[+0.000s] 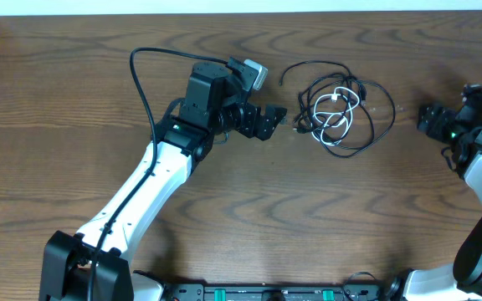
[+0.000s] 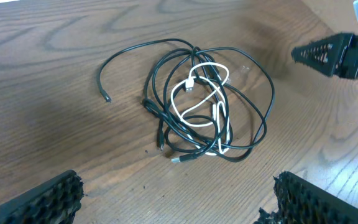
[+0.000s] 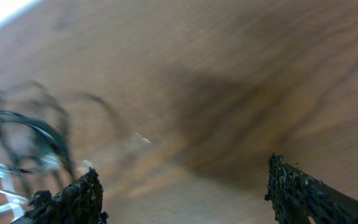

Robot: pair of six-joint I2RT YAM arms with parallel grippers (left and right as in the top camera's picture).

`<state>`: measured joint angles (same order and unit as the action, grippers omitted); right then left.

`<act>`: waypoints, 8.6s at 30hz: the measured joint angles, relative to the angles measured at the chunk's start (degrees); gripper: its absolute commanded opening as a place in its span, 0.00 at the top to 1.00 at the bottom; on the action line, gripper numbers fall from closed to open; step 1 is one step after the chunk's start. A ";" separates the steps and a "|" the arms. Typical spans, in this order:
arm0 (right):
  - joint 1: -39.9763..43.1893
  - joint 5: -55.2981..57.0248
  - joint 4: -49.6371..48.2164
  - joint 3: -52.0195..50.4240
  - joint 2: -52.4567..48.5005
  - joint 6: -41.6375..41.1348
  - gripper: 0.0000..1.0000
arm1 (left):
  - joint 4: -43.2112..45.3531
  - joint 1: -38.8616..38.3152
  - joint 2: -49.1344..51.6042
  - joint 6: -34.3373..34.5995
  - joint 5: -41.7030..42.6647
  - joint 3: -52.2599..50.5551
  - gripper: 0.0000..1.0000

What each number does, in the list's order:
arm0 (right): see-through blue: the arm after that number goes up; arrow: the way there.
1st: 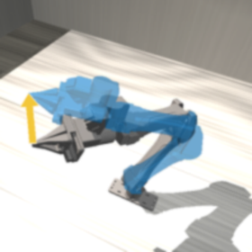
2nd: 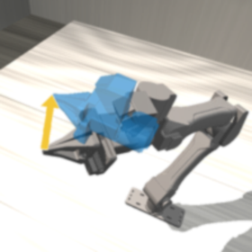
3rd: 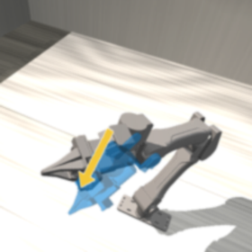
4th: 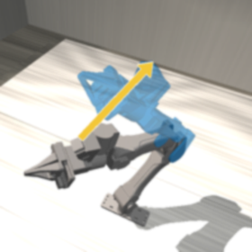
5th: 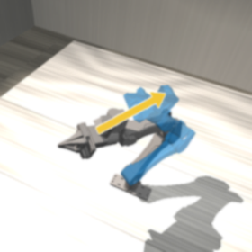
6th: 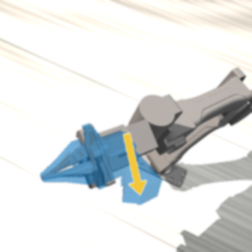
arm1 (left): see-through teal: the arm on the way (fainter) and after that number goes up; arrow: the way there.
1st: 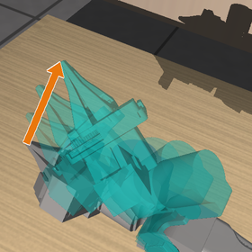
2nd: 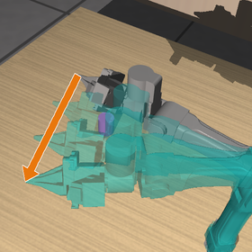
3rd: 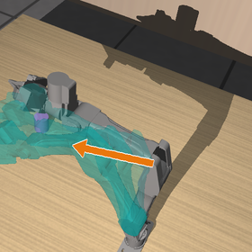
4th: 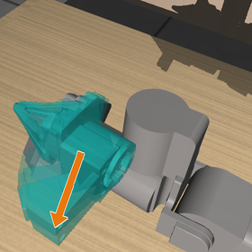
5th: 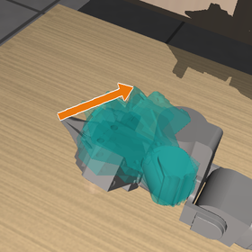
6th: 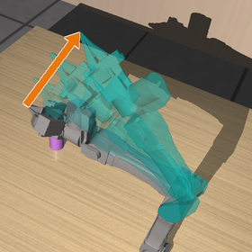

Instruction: Untangle cables

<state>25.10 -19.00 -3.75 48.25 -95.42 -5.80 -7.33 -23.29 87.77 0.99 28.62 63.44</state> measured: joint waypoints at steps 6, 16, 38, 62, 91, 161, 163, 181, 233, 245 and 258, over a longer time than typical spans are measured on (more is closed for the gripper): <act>-0.81 3.72 1.81 0.02 -1.68 7.06 0.16 | 0.33 0.00 0.00 0.02 0.00 0.00 0.03; -6.51 0.24 -6.03 0.02 -10.73 11.63 0.12 | 0.44 0.00 0.00 0.02 0.02 0.00 0.02; -23.71 -9.81 -18.53 0.04 -13.66 15.28 0.04 | 0.52 0.00 0.00 0.04 0.00 0.00 0.02; -27.28 -7.13 -31.28 0.04 -21.22 17.49 0.99 | 0.76 0.00 0.00 0.92 2.80 0.00 0.02; -20.09 -12.94 5.25 0.24 16.46 17.05 0.99 | 1.31 0.00 0.00 0.92 2.99 0.00 0.02; -20.81 -6.62 14.93 -0.70 -1.70 22.21 0.21 | 4.76 0.00 0.00 0.94 2.99 0.00 0.02; -21.53 -7.87 14.27 -0.70 -1.73 22.80 0.24 | 4.76 0.00 0.00 0.92 2.99 0.00 0.02; -25.03 -11.47 10.97 -0.31 -8.07 23.89 0.80 | 4.76 0.00 0.00 0.94 2.99 0.00 0.02; -24.33 -21.05 20.65 -0.74 23.71 28.85 0.99 | -4.98 -0.04 0.02 -14.36 27.58 -0.07 0.02; -28.48 -26.73 25.81 -0.74 23.65 31.82 0.99 | -7.58 -0.07 0.07 -31.01 40.70 -0.09 0.01; -31.78 -32.06 24.92 -0.74 23.65 31.87 0.99 | -5.18 -1.14 0.07 -32.54 27.23 -0.09 0.02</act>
<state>-6.68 -51.07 21.17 47.51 -71.77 26.06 -12.51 -24.43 87.83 -31.55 55.86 63.35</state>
